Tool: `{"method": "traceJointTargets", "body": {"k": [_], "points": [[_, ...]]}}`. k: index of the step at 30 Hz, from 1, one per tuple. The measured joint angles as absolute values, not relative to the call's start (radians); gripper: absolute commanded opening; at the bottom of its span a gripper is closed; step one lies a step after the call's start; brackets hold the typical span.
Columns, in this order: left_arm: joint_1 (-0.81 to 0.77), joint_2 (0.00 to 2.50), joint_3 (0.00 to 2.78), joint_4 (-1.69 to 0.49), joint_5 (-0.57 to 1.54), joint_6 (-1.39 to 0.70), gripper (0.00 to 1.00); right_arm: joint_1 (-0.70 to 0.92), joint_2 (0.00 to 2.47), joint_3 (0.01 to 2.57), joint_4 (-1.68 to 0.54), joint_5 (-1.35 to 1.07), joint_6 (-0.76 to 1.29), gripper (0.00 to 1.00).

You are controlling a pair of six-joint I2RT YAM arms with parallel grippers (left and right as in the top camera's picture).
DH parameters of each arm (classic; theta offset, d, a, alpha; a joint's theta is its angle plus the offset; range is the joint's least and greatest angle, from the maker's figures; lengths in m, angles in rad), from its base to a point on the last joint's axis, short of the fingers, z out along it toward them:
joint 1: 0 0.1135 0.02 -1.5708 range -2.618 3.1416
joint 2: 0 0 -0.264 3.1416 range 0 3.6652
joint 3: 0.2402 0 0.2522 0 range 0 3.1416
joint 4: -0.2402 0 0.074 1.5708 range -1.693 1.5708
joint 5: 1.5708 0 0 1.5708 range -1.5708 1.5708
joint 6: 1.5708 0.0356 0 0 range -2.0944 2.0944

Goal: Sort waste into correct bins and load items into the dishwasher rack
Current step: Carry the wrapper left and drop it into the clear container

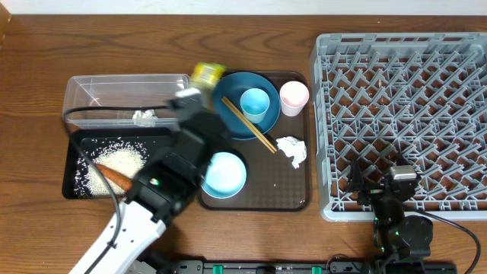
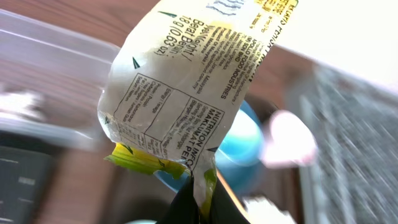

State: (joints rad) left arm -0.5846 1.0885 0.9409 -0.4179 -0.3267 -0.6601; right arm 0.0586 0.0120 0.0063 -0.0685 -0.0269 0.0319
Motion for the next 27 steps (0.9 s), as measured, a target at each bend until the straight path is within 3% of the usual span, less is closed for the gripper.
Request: {"method": "traceJointTargets", "body": {"k": [8, 14, 22, 24, 26, 27], "points": [[-0.262, 1.131, 0.941, -0.367, -0.365, -0.612, 0.06, 0.059, 0.012, 0.006, -0.068, -0.027, 0.032, 0.99], [-0.065, 1.29, 0.941, -0.262, -0.278, -0.571, 0.06, 0.059, 0.013, 0.006, -0.068, -0.027, 0.032, 0.99], [0.057, 1.522, 0.941, -0.145, -0.149, -0.548, 0.08, 0.059, 0.013, 0.006, -0.068, -0.027, 0.032, 0.99], [0.079, 1.56, 0.941, -0.13, -0.098, -0.547, 0.15, 0.059, 0.013, 0.006, -0.068, -0.027, 0.032, 0.99], [0.09, 1.583, 0.941, -0.127, -0.057, -0.542, 0.49, 0.059, 0.013, 0.006, -0.068, -0.027, 0.032, 0.99], [0.092, 1.589, 0.941, -0.127, -0.041, -0.545, 0.54, 0.059, 0.013, 0.006, -0.068, -0.027, 0.032, 0.99]]}}
